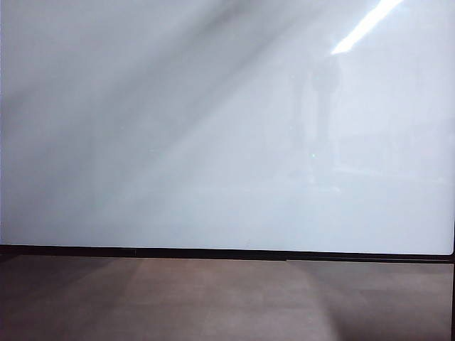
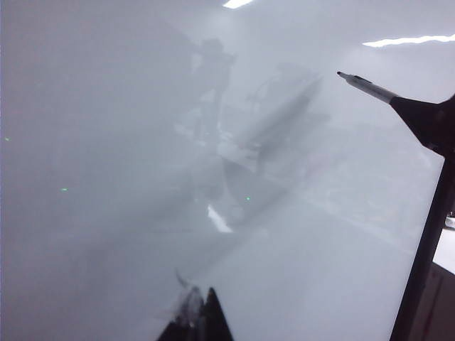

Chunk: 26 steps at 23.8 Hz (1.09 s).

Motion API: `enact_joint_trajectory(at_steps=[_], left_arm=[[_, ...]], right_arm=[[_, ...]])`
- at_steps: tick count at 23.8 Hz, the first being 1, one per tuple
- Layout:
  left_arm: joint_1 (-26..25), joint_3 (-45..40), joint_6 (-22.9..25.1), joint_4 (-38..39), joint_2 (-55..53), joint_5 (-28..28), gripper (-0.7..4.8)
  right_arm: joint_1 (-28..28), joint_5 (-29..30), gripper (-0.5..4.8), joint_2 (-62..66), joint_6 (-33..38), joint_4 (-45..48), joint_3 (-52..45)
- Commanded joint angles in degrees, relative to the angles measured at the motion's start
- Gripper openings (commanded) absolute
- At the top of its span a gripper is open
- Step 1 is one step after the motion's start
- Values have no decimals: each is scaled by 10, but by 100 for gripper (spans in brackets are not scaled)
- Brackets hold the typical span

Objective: Reach to the right to find the marker pen, pick it up, and write the number 17 on the whiteboard.

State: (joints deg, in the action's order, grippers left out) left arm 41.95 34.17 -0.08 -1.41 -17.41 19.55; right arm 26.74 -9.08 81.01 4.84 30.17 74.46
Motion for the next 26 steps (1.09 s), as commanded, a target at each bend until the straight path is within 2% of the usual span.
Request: enact_joint_trajectory(at_steps=[1, 26], left_arm=[[0, 2, -2, -9, -2, 0, -5], [0, 2, -2, -9, -2, 2, -5]], right_arm=[[0, -2, -5, 16, 1, 9, 22], [-1, -20, -5, 41, 0, 5, 29]])
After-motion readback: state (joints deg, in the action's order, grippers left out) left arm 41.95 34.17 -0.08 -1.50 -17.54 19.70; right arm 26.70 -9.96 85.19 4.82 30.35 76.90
